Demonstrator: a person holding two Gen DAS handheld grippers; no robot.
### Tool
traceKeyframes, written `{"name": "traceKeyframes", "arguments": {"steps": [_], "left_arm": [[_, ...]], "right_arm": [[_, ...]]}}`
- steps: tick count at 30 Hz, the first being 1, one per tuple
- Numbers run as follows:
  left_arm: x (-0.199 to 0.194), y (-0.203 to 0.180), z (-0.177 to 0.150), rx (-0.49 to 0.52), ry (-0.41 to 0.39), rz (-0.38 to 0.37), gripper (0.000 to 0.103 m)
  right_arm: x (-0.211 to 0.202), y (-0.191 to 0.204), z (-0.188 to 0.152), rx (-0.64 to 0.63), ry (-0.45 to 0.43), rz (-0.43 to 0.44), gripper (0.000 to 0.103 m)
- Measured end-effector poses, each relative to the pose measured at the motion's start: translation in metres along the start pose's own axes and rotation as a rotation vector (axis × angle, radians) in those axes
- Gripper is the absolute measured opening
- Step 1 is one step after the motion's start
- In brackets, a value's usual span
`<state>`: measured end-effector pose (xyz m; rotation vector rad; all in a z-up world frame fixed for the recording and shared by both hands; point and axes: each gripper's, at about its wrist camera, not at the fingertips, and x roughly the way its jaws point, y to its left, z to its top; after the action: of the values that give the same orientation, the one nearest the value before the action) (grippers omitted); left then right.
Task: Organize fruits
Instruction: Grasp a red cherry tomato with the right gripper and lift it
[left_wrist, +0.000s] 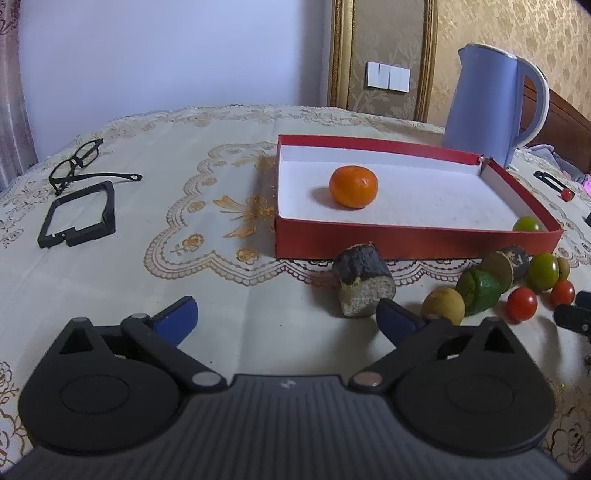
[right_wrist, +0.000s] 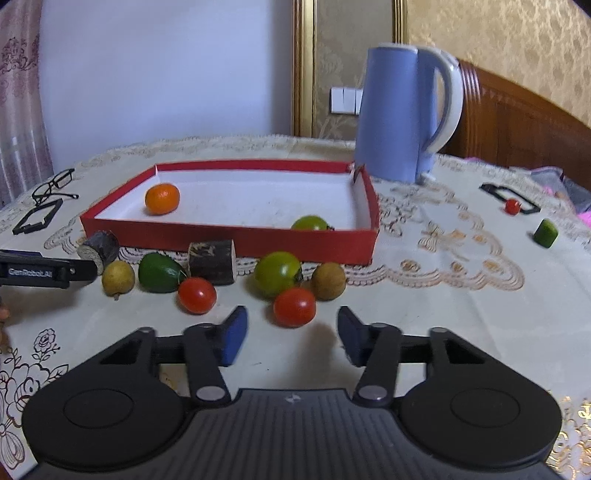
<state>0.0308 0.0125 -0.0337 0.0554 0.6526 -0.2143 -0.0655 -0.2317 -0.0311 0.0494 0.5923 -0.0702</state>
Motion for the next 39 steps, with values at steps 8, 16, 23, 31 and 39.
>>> {"name": "traceKeyframes", "arguments": {"steps": [8, 16, 23, 31, 39], "left_arm": [[0.003, -0.002, 0.000, 0.005, 0.013, 0.004, 0.103], [0.003, -0.002, 0.000, 0.003, 0.012, 0.003, 0.103], [0.003, -0.002, 0.000, 0.004, 0.012, 0.004, 0.103], [0.003, -0.002, 0.000, -0.001, 0.010, 0.001, 0.103], [0.003, -0.002, 0.000, 0.001, 0.011, 0.002, 0.103]], "right_arm": [[0.015, -0.006, 0.004, 0.026, 0.010, 0.019, 0.029], [0.015, -0.006, 0.006, 0.009, -0.011, 0.018, 0.025], [0.003, -0.009, 0.026, 0.026, -0.104, 0.033, 0.025], [0.054, 0.003, 0.072, -0.014, -0.099, 0.021, 0.026], [0.104, 0.013, 0.084, -0.015, 0.023, 0.017, 0.026]]}}
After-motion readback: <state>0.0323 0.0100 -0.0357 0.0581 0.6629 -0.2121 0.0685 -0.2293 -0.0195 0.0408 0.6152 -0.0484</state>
